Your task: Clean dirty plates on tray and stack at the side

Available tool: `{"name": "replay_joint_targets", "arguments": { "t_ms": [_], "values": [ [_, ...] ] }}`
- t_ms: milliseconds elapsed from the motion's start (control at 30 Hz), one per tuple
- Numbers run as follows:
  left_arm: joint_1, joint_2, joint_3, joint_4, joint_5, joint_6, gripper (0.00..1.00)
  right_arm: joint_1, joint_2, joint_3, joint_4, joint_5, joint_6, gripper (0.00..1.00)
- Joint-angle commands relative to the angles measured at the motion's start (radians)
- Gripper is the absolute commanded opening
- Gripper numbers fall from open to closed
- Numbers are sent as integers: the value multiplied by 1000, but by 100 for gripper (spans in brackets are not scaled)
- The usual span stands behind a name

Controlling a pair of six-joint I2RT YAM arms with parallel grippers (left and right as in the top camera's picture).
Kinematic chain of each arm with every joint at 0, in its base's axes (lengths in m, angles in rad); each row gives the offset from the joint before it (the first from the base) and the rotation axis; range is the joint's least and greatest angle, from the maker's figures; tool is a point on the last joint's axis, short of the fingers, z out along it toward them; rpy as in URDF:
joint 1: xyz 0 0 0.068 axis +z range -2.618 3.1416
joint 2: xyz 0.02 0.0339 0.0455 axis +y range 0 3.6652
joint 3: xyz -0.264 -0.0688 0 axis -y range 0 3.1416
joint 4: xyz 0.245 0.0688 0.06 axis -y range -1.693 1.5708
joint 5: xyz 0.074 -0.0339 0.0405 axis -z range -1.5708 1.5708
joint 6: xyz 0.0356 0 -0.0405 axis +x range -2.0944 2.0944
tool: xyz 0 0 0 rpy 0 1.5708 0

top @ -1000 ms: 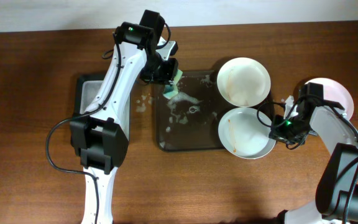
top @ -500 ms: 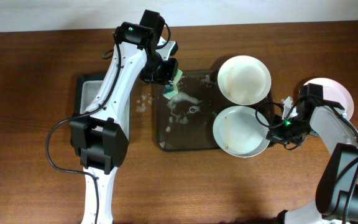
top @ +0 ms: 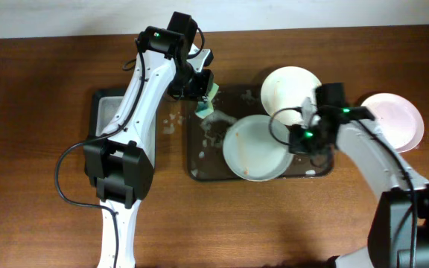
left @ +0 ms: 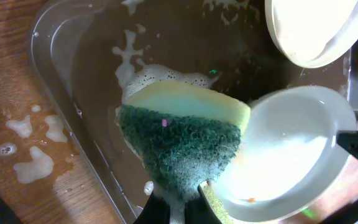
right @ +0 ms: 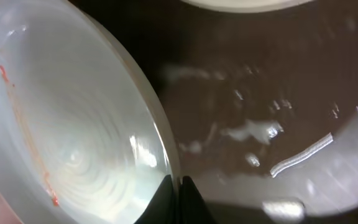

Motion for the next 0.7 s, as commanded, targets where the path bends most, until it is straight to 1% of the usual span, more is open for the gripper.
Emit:
{"name": "replay_joint_targets", "arguments": {
  "t_ms": [0,133,167,333,433,567,667],
  "values": [
    [4,-27,20,-4,-8,5,1,96,-28,21,61,172,166,4],
    [4,-27,20,-21,-35,5,1,180,-19,21,151,178,301,4],
    [4,-27,20,-21,-35,5,1,188,-10,21,166,178,316,4],
    [4,-27,19,-16,-35,5,1,191,69,21,219,175,333,4],
    [3,-27,15,-13,-34,5,1,191,124,21,241,138,334,4],
    [3,-25,14,-10,-34,5,1,178,200,21,280,0,333,4],
    [3,-24,-3,3,-34,5,1,164,240,21,304,-98,286,4]
  ]
}}
